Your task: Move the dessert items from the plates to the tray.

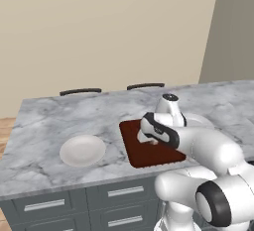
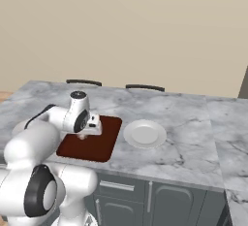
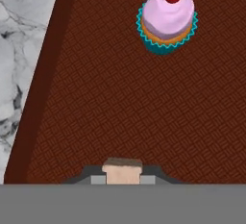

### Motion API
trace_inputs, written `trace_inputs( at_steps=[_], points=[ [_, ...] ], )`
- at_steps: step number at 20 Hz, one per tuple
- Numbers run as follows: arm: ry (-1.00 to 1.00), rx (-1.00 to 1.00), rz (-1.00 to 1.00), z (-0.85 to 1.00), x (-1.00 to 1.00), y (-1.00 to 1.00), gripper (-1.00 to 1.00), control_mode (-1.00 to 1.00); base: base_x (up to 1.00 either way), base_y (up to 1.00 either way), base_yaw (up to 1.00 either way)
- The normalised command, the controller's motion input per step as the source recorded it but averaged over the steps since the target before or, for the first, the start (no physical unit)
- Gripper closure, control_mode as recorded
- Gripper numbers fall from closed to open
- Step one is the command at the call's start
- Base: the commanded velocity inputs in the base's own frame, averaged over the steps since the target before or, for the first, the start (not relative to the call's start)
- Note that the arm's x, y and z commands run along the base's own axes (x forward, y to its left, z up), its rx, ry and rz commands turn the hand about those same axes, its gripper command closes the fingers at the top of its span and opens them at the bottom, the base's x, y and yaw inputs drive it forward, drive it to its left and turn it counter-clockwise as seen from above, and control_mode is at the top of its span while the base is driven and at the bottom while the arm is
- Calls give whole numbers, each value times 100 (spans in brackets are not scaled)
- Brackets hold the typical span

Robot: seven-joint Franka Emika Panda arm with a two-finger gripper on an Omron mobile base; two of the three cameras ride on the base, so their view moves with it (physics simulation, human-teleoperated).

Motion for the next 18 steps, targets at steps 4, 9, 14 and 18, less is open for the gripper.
trace_inputs(
  at_steps=[4,9,14,18],
  points=[
    [0,0,0,-33,0,-18,100,-100,0,0,0],
    [0,0,0,-33,0,-13,100,-100,0,0,0],
    [2,0,0,-32,0,-9,100,-100,0,0,0],
    [4,0,-1,-9,0,-2,100,-100,0,0,0]
  ],
)
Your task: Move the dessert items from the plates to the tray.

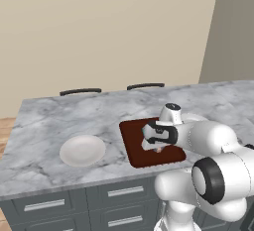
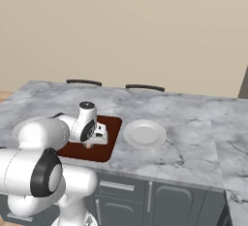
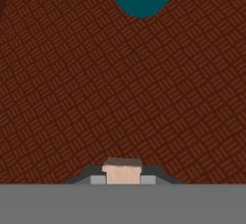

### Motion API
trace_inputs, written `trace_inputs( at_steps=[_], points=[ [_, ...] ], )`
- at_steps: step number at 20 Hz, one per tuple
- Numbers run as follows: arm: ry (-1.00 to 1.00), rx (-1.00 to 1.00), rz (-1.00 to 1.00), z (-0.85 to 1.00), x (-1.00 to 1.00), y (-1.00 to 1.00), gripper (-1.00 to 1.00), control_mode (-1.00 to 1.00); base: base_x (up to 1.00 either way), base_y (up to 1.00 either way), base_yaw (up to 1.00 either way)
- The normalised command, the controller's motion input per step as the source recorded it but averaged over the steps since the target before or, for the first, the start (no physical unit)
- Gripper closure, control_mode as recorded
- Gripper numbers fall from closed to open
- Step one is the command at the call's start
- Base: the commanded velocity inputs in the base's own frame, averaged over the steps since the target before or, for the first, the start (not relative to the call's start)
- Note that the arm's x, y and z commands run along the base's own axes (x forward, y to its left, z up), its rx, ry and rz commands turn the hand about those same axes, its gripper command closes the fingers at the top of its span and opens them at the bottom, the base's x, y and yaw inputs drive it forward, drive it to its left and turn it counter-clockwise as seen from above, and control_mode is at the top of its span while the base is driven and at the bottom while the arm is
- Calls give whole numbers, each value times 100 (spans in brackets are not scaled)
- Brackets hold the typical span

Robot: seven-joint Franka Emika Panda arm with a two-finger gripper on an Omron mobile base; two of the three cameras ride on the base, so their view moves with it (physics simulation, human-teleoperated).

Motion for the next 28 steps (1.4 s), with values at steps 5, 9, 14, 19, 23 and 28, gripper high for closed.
trace_inputs(
  at_steps=[5,9,14,19,23,28],
  points=[
    [0,0,0,0,0,0,-100,-100,0,0,0],
    [0,0,0,0,0,0,-100,-100,0,0,0],
    [0,0,0,9,0,0,-100,-100,0,0,0],
    [-4,0,0,57,-11,0,-100,-100,0,0,0],
    [-4,0,0,83,0,0,-100,-100,0,0,0],
    [-6,0,0,92,0,1,-100,-100,0,0,0]
  ],
)
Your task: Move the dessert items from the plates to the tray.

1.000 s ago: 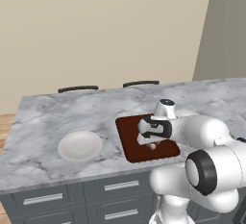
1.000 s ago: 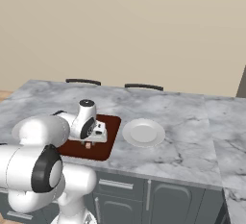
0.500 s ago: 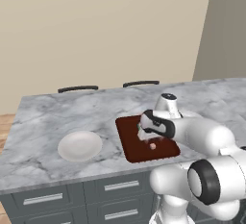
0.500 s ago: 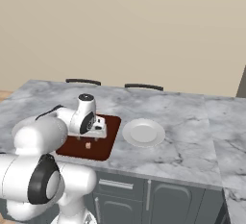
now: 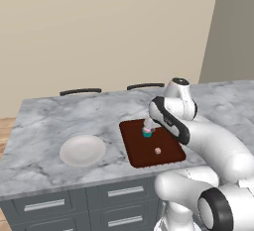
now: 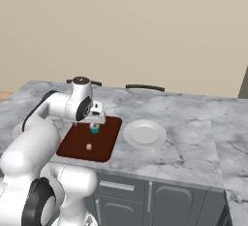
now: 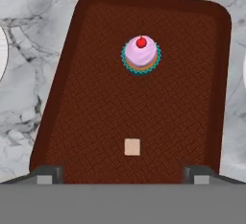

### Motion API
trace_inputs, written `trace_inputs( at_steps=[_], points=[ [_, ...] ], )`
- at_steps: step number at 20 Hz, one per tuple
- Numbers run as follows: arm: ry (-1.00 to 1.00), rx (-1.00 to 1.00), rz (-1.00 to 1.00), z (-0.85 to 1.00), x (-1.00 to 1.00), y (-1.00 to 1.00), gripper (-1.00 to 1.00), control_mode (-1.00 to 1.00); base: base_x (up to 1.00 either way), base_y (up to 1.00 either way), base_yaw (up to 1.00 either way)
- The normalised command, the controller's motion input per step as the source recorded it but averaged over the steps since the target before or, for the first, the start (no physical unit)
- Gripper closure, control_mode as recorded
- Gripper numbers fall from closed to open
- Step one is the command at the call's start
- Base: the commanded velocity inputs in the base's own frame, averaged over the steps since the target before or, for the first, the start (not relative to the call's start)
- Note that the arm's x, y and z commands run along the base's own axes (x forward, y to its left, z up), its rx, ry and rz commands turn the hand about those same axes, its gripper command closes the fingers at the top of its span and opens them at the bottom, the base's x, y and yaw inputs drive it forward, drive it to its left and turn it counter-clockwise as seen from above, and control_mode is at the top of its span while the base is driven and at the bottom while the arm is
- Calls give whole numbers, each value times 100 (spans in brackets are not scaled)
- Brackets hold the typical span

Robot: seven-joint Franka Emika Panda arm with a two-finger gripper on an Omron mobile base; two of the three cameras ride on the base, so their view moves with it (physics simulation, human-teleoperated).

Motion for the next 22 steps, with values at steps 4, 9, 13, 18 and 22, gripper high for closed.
trace_inputs(
  at_steps=[4,9,13,18,22],
  points=[
    [-7,0,0,78,-17,0,-100,-100,0,0,0],
    [-9,0,0,56,-37,0,-100,-100,0,0,0],
    [-6,0,0,37,-33,0,-100,-100,0,0,0],
    [-11,-1,0,38,-26,0,-100,-100,0,0,0],
    [-18,0,0,21,-35,0,-100,-100,0,0,0]
  ],
)
